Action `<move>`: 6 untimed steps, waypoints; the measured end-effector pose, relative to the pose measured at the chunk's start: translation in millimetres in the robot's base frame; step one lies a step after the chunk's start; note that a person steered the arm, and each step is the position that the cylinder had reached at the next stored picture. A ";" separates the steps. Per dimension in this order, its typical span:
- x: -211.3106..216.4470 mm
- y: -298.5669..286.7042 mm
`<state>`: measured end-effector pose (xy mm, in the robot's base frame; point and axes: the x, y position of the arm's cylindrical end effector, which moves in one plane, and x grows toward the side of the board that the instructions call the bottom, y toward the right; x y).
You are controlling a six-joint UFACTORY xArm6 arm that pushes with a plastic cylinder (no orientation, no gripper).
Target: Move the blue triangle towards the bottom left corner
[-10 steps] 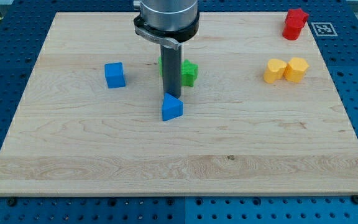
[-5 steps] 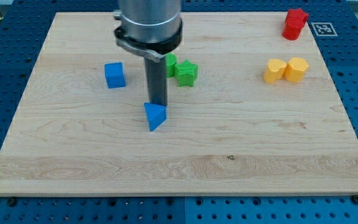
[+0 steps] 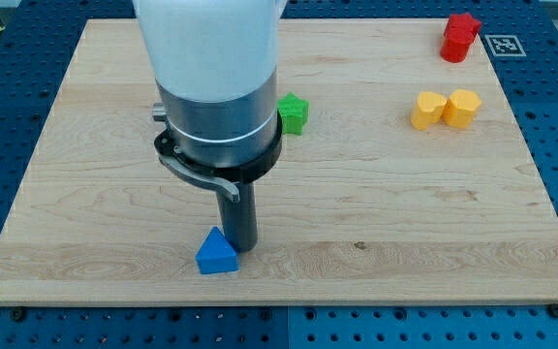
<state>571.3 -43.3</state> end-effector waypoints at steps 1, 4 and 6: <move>16.3 3.4; 18.1 -32.6; 18.1 -76.4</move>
<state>589.3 -119.7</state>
